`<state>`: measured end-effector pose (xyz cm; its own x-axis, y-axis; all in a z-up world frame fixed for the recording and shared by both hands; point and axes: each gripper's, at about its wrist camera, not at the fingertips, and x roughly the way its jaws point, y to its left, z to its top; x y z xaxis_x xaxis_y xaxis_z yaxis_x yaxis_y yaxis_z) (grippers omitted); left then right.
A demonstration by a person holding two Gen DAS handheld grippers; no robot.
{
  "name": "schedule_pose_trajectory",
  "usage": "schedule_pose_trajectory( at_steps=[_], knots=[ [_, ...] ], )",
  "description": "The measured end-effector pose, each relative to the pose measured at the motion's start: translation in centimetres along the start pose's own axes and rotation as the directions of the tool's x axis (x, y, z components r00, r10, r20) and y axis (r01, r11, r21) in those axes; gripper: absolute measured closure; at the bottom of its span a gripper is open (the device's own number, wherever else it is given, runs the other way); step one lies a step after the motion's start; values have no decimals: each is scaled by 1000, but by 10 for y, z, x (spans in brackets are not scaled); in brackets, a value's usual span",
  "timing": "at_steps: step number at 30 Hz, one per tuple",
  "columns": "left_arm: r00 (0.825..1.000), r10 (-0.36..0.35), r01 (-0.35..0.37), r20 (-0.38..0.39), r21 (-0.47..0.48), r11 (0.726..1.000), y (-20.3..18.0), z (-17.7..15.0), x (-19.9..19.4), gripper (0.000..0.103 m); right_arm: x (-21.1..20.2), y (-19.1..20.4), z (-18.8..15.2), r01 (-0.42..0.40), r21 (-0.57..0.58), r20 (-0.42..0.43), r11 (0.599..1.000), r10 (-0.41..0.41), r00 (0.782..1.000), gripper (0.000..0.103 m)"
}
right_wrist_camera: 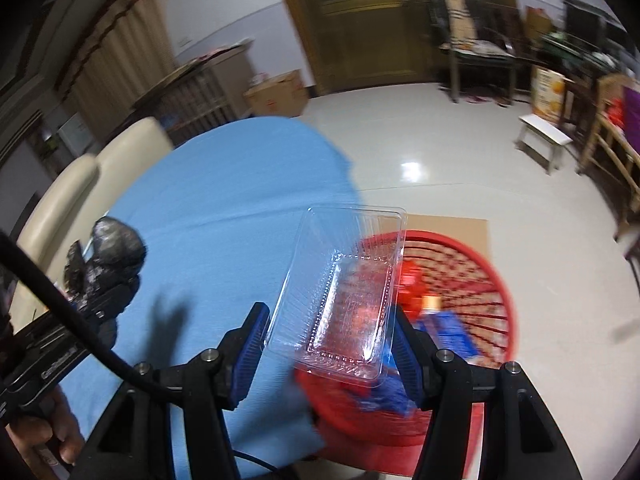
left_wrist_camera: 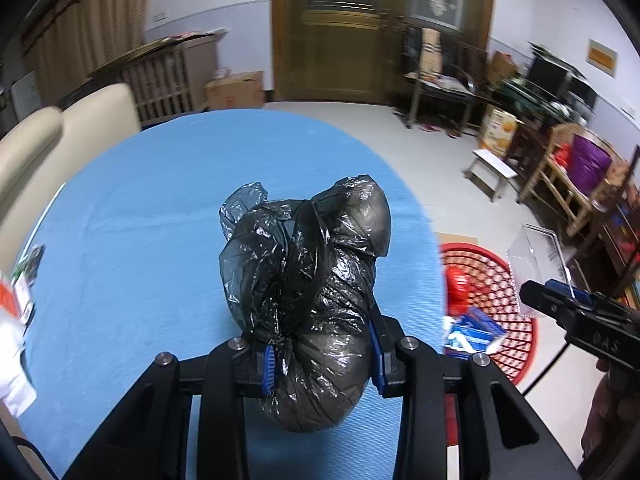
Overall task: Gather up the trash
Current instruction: 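Carry the black bags and clear tray over the red basket and open both grippers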
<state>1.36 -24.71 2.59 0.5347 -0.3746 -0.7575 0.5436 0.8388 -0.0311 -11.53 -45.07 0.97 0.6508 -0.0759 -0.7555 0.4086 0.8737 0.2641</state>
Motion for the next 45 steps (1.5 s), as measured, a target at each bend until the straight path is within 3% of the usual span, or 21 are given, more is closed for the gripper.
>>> schedule_pose_trajectory(
  at_steps=[13,16,19,21,34,45],
  knots=[
    [997,-79,81,-22,128,988,-64,12,10,65,20,-67,1,49,68,-71,996,-44,997,38],
    [996,-86,91,-37,138,986,-71,15,16,65,33,-74,1,37,71,-114,997,-29,993,35],
    [994,-95,102,-53,154,983,-73,16,23,65,43,-82,3,52,85,-128,995,-41,991,26],
    [992,-104,113,-67,160,981,-78,16,28,65,42,-88,6,49,104,-118,993,-37,992,22],
    [976,-160,192,-147,234,953,-122,10,52,65,-11,-127,15,30,250,37,968,-41,998,21],
    [970,-134,185,-203,256,949,-144,0,73,65,-59,-156,19,-31,345,166,938,-28,986,21]
  ],
)
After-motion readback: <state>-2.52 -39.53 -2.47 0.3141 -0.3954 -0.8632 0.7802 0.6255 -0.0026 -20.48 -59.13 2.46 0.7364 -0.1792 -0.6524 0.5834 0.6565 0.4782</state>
